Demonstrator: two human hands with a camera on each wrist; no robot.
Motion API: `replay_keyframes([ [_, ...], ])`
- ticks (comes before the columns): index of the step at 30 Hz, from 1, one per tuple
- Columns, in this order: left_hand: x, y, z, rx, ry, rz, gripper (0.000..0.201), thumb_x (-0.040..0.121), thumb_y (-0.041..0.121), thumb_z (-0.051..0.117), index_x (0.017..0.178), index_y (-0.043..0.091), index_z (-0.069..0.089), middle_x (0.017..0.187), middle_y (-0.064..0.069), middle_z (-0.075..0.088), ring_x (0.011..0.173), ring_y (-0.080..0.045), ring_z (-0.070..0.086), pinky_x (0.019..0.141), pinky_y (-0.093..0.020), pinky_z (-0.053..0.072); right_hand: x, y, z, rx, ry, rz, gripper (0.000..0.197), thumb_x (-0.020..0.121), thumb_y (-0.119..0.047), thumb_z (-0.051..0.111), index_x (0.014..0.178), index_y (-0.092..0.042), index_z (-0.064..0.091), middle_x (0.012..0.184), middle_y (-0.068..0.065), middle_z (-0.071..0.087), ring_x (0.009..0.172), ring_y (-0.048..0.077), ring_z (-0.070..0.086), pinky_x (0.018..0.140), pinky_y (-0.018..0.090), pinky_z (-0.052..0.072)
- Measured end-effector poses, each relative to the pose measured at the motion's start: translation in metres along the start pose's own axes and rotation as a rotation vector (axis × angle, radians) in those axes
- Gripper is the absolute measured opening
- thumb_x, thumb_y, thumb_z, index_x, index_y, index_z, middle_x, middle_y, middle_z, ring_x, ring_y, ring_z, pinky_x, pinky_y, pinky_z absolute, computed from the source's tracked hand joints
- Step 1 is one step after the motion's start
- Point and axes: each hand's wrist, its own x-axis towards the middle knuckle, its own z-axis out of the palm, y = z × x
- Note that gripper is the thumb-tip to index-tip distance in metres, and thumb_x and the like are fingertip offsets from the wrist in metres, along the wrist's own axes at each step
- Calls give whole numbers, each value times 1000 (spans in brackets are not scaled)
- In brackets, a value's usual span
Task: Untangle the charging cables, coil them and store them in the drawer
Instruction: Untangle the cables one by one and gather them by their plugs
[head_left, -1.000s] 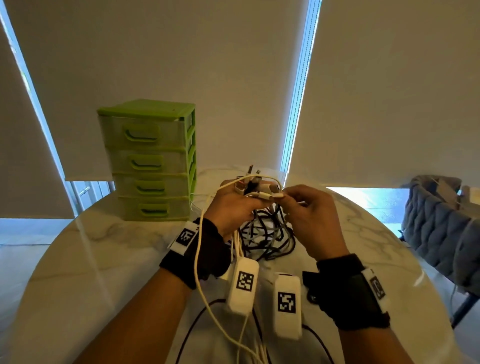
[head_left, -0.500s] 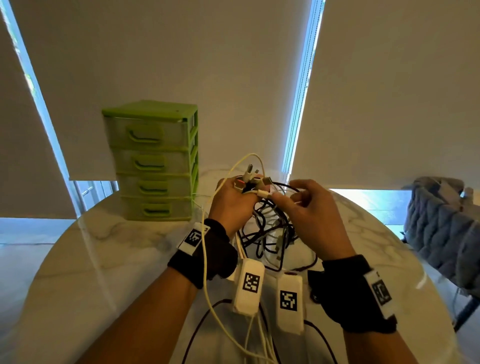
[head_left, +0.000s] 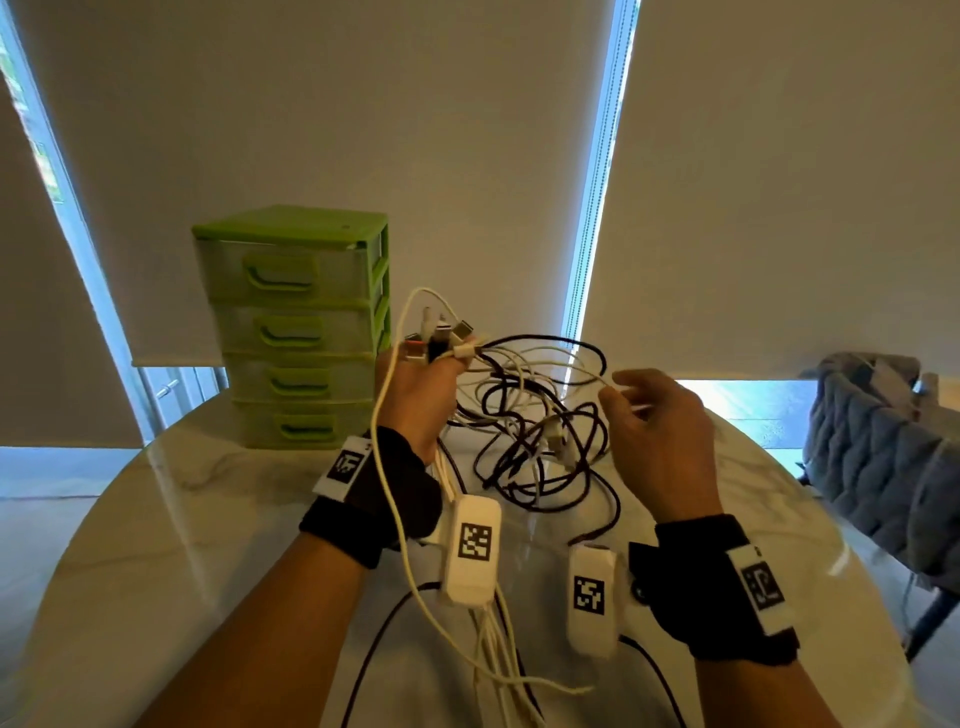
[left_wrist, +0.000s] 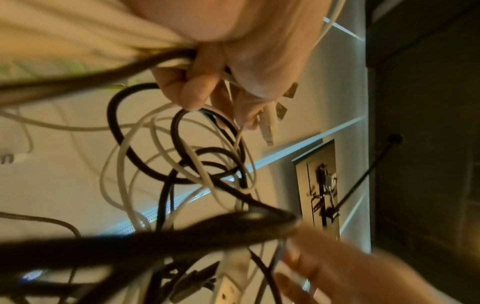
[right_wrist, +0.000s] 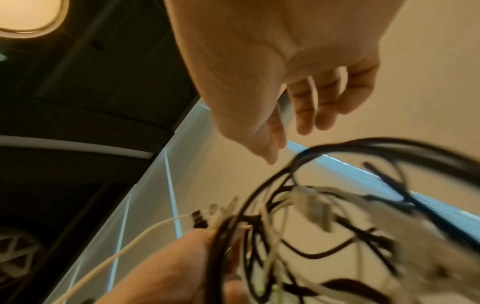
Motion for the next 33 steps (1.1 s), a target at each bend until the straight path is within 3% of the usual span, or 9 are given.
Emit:
replay_keyframes([
  [2, -4, -3, 6, 72, -11, 63, 7, 83, 19, 73, 89, 21, 76, 85, 8, 74, 84, -3, 65, 77, -28, 47, -9, -15, 3, 18, -23, -100, 22, 90, -34, 64, 111, -30, 61, 104, -6, 54, 88, 7, 53, 74, 21, 42],
  [6, -7, -7, 14, 157, 4, 133, 16, 77, 15, 76, 73, 30, 74, 82, 6, 74, 88, -15, 69, 87, -38, 53, -19, -24, 12, -67, -274, -213, 29, 82, -48, 68, 106, -36, 56, 93, -14, 54, 81, 2, 53, 71, 21, 46],
  [10, -10, -8, 17, 161, -94, 139, 18, 79, 13, 73, 78, 31, 76, 85, 6, 75, 90, -14, 70, 90, -42, 54, -14, -13, 19, -171, -219, -168, 32, 80, -55, 67, 103, -34, 59, 89, -9, 61, 79, 10, 60, 71, 30, 53],
  [13, -11, -3, 19, 57, -79, 149, 16, 81, 9, 74, 79, 25, 75, 80, 7, 74, 81, -4, 69, 76, -29, 56, -9, -4, 21, -119, -194, -119, 16, 85, -49, 64, 93, -35, 62, 82, -7, 69, 71, 12, 64, 71, 34, 56],
  [16, -8, -1, 16, -18, -41, 90, 13, 88, 10, 65, 86, 20, 73, 85, 8, 73, 63, 10, 61, 58, -20, 42, -5, -3, 18, -36, -197, -59, 5, 89, -40, 64, 88, -35, 64, 77, -8, 67, 69, 9, 63, 67, 29, 52],
  [22, -9, 0, 15, -19, 39, 47, 8, 87, 21, 68, 82, 24, 72, 81, 9, 71, 71, 0, 60, 65, -27, 43, -2, -6, 13, 210, -150, 33, 5, 89, -28, 65, 84, -30, 66, 66, -7, 67, 65, 6, 65, 63, 21, 48],
  [25, -4, -1, 13, -26, 51, 13, 7, 88, 20, 67, 83, 22, 72, 57, 13, 60, 50, 0, 48, 55, -24, 36, -8, -11, 11, 314, -161, 18, 8, 90, -23, 65, 85, -30, 64, 69, -5, 67, 67, 4, 65, 55, 9, 43],
  [27, -1, -3, 9, -41, 49, -16, 7, 89, 17, 66, 90, 19, 73, 43, 15, 46, 37, -2, 38, 52, -23, 33, -11, -13, 10, 339, -195, -7, 11, 91, -22, 64, 84, -30, 63, 70, -1, 65, 68, 7, 63, 61, 14, 44],
  [33, 4, -6, 6, -6, 82, -54, 13, 88, 13, 64, 81, 21, 72, 77, 17, 66, 77, 3, 55, 70, -28, 40, -9, -9, 7, 80, -399, -86, 11, 98, -24, 50, 89, -21, 55, 101, 0, 47, 80, 0, 50, 69, 4, 42],
])
